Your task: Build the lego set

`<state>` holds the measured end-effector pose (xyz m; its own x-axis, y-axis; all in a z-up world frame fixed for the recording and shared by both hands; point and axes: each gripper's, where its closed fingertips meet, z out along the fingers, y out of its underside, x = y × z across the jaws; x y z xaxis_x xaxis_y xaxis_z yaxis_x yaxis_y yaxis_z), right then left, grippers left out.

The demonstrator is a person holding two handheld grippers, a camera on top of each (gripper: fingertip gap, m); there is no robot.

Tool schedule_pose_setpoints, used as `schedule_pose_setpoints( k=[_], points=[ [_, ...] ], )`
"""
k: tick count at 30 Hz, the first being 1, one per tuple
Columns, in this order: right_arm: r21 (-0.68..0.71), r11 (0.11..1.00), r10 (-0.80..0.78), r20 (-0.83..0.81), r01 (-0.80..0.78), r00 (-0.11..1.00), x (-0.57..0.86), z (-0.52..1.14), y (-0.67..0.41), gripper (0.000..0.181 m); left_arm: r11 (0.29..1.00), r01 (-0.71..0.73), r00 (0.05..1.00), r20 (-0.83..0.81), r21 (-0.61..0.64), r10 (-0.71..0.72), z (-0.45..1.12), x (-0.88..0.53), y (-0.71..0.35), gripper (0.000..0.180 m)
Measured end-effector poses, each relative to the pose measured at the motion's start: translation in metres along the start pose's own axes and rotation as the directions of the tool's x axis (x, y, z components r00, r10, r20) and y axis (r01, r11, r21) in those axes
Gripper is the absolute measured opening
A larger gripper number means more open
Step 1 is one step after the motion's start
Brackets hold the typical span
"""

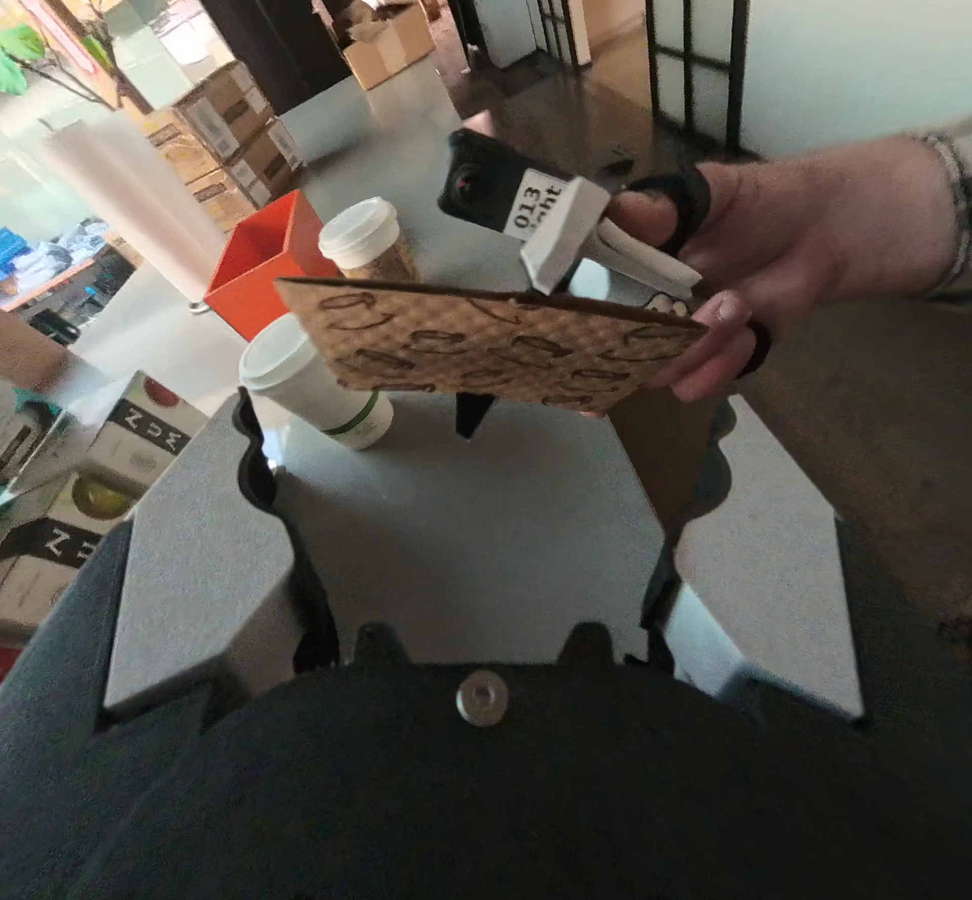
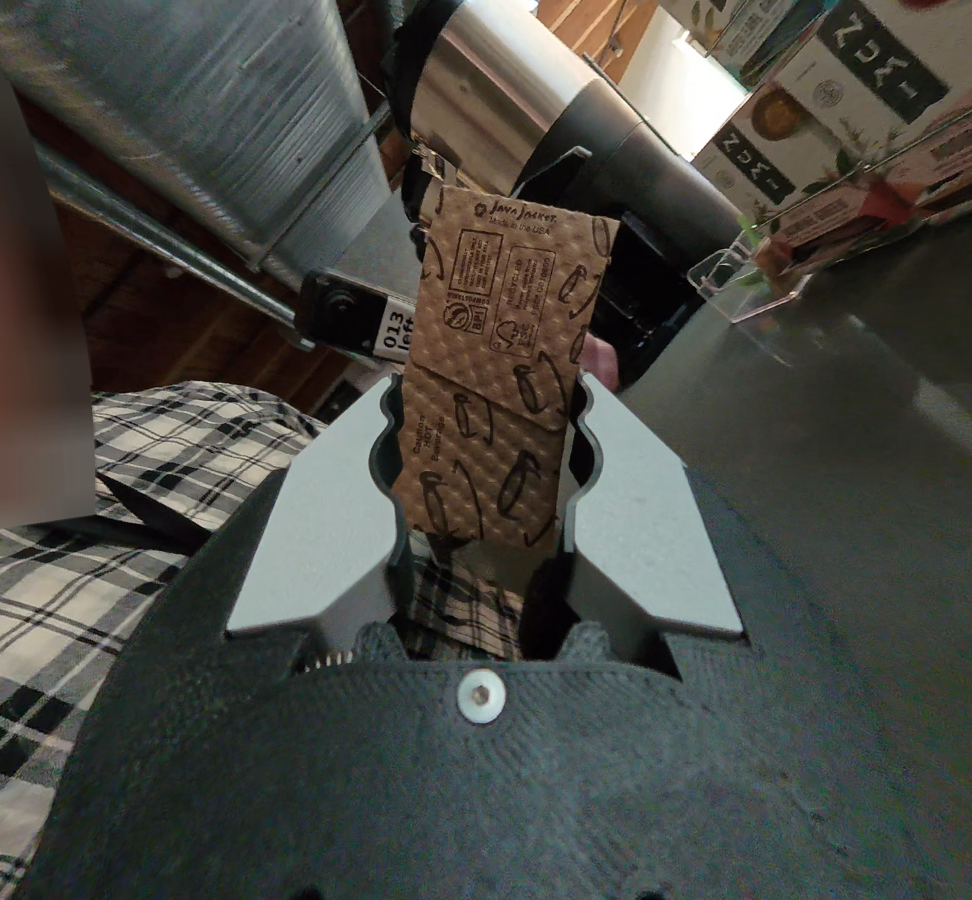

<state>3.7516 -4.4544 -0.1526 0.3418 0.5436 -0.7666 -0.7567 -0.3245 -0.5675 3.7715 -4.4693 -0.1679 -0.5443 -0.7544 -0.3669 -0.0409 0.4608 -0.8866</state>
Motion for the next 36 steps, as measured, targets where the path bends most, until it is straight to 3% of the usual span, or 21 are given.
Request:
schedule_pose_setpoints(
  k=[7, 20, 26, 28, 30, 36],
  points=[
    [-0.01, 0.996, 0.086, 0.054, -0.085, 0.995, -0.001, 0.01, 0.01, 0.062, 0.997, -0.065, 0.998, 0.008, -0.031, 0.065, 0.017, 0.011, 0.002, 0.151],
    [0.036, 0.993, 0.11, 0.084, -0.114, 0.99, 0.002, 0.009, 0.005, 0.062, 0.999, -0.036, 0.999, 0.039, -0.035, 0.038, 0.016, 0.002, 0.006, 0.14],
    [0.056, 0.991, 0.116, 0.072, -0.12, 0.991, 0.006, 0.005, 0.001, 0.062, 0.997, -0.069, 0.997, 0.042, -0.041, 0.071, 0.014, 0.0, 0.006, 0.118],
    [0.065, 0.99, 0.117, 0.078, -0.122, 0.99, 0.007, 0.004, 0.0, 0.062, 0.997, -0.066, 0.997, 0.043, -0.044, 0.068, 0.015, -0.001, 0.006, 0.119],
    [0.073, 0.992, 0.099, 0.068, -0.104, 0.993, 0.006, 0.002, -0.002, 0.062, 0.997, -0.033, 0.999, 0.039, -0.063, 0.035, 0.017, -0.004, 0.01, 0.131],
    [0.002, 1.0, -0.004, -0.047, 0.004, 0.999, 0.011, 0.0, 0.0, 0.068, 0.993, -0.05, 0.998, 0.04, -0.105, 0.055, 0.018, -0.004, 0.017, 0.126]
  ],
)
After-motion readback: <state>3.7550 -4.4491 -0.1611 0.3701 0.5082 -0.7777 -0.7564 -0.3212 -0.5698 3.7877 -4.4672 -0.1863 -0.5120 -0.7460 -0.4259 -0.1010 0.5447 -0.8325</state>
